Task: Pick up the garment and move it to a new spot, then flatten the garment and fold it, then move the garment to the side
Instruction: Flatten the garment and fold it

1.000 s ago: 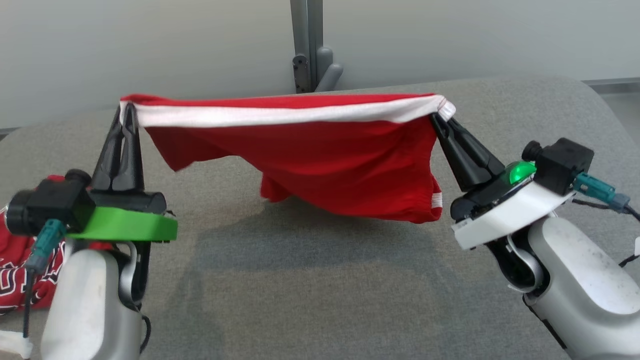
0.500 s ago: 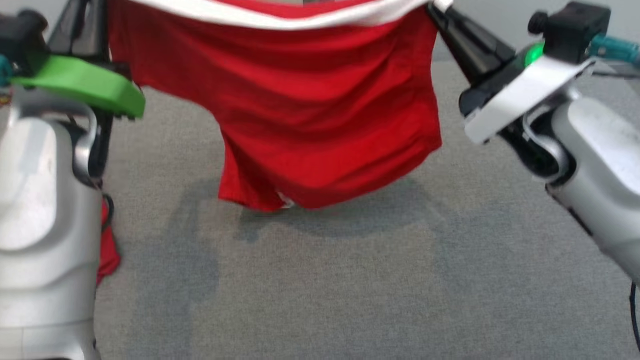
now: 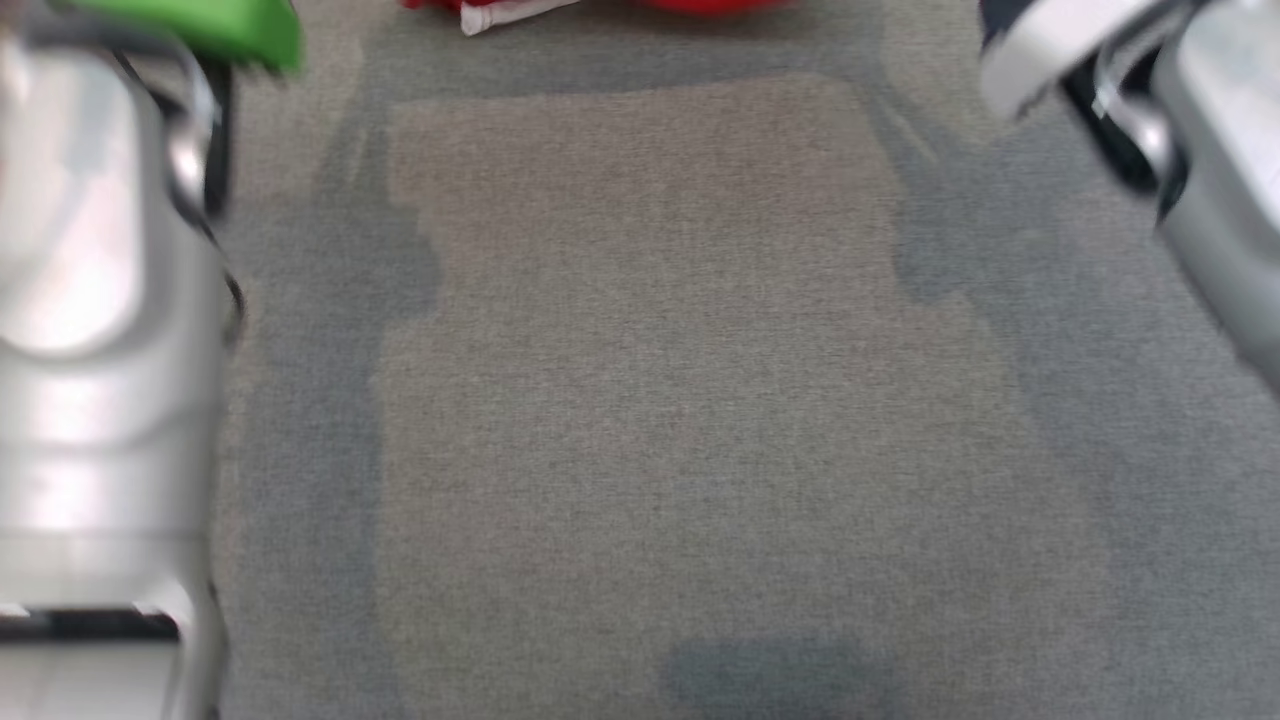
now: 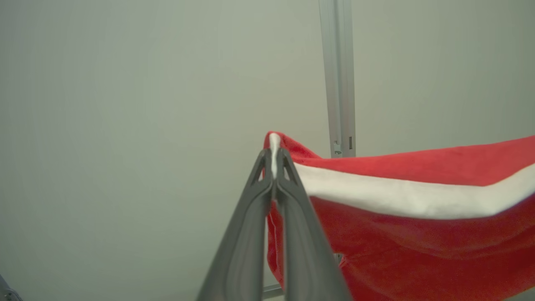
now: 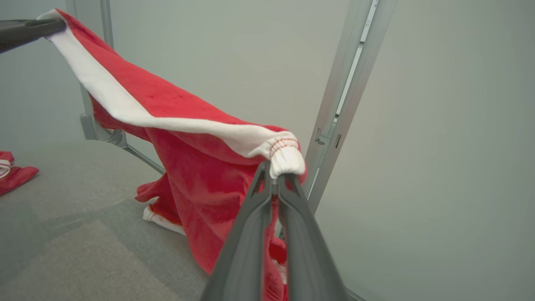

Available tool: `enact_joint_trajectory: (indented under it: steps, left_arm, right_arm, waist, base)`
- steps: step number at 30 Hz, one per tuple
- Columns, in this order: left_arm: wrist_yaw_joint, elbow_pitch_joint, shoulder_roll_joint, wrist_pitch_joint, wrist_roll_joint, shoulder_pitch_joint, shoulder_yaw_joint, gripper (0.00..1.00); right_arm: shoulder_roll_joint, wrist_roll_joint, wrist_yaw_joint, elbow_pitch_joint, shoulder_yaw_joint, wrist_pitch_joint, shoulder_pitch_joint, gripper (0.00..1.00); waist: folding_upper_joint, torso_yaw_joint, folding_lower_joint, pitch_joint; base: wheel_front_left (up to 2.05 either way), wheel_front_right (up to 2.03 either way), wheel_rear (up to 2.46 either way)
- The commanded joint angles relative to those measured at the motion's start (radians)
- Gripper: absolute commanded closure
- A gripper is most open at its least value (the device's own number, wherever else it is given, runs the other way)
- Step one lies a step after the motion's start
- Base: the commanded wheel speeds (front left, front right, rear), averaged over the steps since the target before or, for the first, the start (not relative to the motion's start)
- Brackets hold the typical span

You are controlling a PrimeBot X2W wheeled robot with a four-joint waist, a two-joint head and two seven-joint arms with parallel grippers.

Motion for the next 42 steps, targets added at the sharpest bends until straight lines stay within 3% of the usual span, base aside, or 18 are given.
enact_joint_trajectory:
  steps: [1, 10, 19, 27, 35, 42]
  left_arm:
    - [-0.004, 0.019, -0.016, -0.007, -0.015, 0.073, 0.004, 1.0]
    - [-0.018, 0.045, -0.103, -0.007, -0.093, 0.596, 0.057, 1.0]
    - [-0.014, 0.018, -0.113, -0.007, -0.153, 0.936, 0.068, 1.0]
    - [0.013, -0.026, -0.112, -0.008, -0.14, 1.13, 0.113, 1.0]
    - [0.005, -0.108, -0.112, -0.008, -0.112, 1.207, 0.178, 1.0]
    - [-0.023, -0.187, -0.114, -0.006, -0.035, 0.957, 0.121, 1.0]
  right_arm:
    - [-0.004, 0.009, -0.001, -0.005, 0.011, -0.004, 0.059, 1.0]
    - [-0.03, 0.105, -0.001, -0.062, 0.15, -0.004, 0.532, 1.0]
    - [0.005, 0.165, -0.001, -0.012, 0.13, 0.0, 0.922, 1.0]
    - [0.038, 0.158, -0.001, -0.026, 0.056, -0.001, 1.093, 1.0]
    - [0.023, 0.172, -0.001, -0.073, 0.102, -0.003, 1.145, 1.0]
    - [0.046, 0.301, -0.001, -0.182, -0.028, -0.003, 1.053, 1.0]
  waist:
    - [0.003, 0.029, -0.0003, 0.008]
    - [0.003, 0.023, -0.0003, -0.133]
    - [0.003, 0.044, -0.0003, -0.35]
    - [0.003, 0.064, -0.0003, -0.441]
    - [0.003, 0.055, -0.0003, -0.439]
    - [0.003, -0.02, -0.0003, -0.334]
  base:
    - [0.0, 0.0, 0.0]
    - [0.0, 0.0, 0.0]
    - [0.0, 0.0, 0.0]
    - [0.0, 0.0, 0.0]
    - [0.0, 0.0, 0.0]
    - [0.0, 0.0, 0.0]
